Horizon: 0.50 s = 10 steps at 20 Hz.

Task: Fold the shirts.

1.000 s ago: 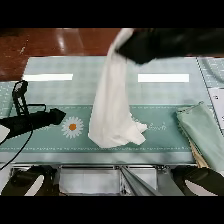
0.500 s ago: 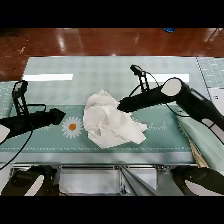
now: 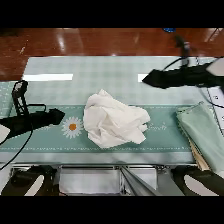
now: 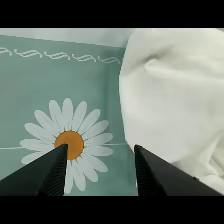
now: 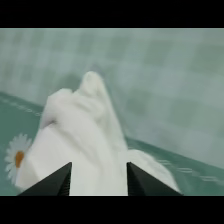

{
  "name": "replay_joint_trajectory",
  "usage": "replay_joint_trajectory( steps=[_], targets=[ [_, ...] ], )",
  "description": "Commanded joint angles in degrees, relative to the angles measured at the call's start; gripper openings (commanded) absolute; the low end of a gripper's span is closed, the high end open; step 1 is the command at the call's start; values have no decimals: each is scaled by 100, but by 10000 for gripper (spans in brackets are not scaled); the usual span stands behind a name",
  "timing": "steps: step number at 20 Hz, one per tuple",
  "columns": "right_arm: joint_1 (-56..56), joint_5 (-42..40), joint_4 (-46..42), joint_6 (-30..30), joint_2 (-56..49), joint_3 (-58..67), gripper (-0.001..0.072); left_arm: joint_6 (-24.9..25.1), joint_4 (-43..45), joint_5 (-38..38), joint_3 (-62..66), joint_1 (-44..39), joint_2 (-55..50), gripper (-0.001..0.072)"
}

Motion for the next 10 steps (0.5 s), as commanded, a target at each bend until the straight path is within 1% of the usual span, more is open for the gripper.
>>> replay_joint_trajectory(
  steps=[1,2,3,4,6,8,9,10],
  targets=[
    [-1650,522,-927,136,765,-315,403,-232,282,-11,-129,31,-2,509],
    [-2055,551,-979,136,962,-704,403,-479,260,-24,-271,79,-13,509],
    [-2391,551,-931,127,1145,-1182,403,-614,103,-52,-468,125,-74,509],
    [-2645,549,-787,15,1327,-1722,403,-557,-240,-57,-688,153,-210,509],
    [-2852,514,-518,-295,1556,-2636,403,-50,-986,-42,-988,177,-688,508],
    [-2839,404,-264,-409,1580,-3268,403,437,-1606,57,-1054,181,-1314,508],
    [-2841,310,-96,-474,1580,-3473,403,710,-2006,212,-1054,181,-1611,508],
    [-2841,271,2,-538,1578,-3637,403,1126,-2566,422,-1051,181,-1906,508]
  ],
)
